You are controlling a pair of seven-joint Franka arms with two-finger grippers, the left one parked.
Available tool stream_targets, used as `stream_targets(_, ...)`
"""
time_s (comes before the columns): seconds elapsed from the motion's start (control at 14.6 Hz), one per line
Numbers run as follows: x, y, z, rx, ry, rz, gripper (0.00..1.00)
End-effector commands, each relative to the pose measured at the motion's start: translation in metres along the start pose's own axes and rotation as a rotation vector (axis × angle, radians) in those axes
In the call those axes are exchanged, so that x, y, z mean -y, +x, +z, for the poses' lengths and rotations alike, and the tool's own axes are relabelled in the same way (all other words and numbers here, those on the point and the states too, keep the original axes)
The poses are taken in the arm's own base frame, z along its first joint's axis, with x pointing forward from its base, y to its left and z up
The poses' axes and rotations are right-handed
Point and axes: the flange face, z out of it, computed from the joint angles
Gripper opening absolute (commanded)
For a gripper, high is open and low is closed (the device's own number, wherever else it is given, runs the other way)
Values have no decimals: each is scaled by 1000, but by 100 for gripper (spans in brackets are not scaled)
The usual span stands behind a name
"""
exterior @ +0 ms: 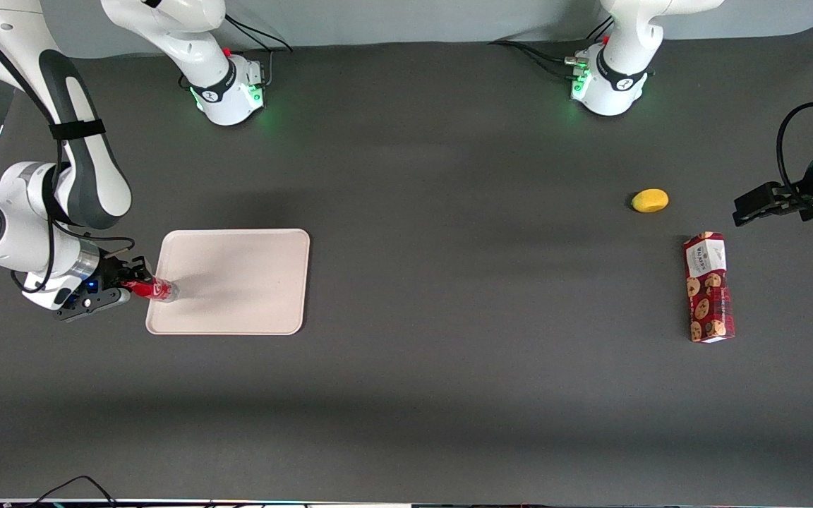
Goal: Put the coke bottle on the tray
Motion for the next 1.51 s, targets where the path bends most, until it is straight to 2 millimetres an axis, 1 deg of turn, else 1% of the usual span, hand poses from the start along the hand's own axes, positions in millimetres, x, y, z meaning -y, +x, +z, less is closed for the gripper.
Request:
stream_targets(0.0, 3, 2, -2, -13, -3, -14, 99)
stream_targets(0.21, 2, 4, -7, -11, -1, -19, 100)
stream_targets(0.34, 0, 11, -24, -5, 2, -14, 100)
stream_targets(0.41, 0, 16, -38, 4, 6, -13, 100)
stream_targets(0.48, -2, 23, -57, 10, 9, -14, 100)
stream_targets(0.69, 3, 47, -124, -9, -10, -34, 100)
stream_targets(0.82, 0, 57, -173, -34, -22, -26, 100)
stream_targets(0.96, -4, 69, -211, -84, -34, -22, 100)
stream_targets(1.03, -6, 69, -224, -101, -41, -29, 100)
stream_targets(1.1, -3, 64, -239, -98, -36, -23, 100)
stream_targets(1.17, 3, 57, -255, -100, -12, -2, 100)
stream_targets(1.23, 16, 53, -271, -110, 27, 71, 100)
stream_targets(1.3, 28, 53, -274, -96, 45, 158, 100)
stream_targets(1.37, 37, 47, -279, -76, 58, 235, 100)
stream_targets(1.44, 43, 44, -283, -63, 63, 296, 100)
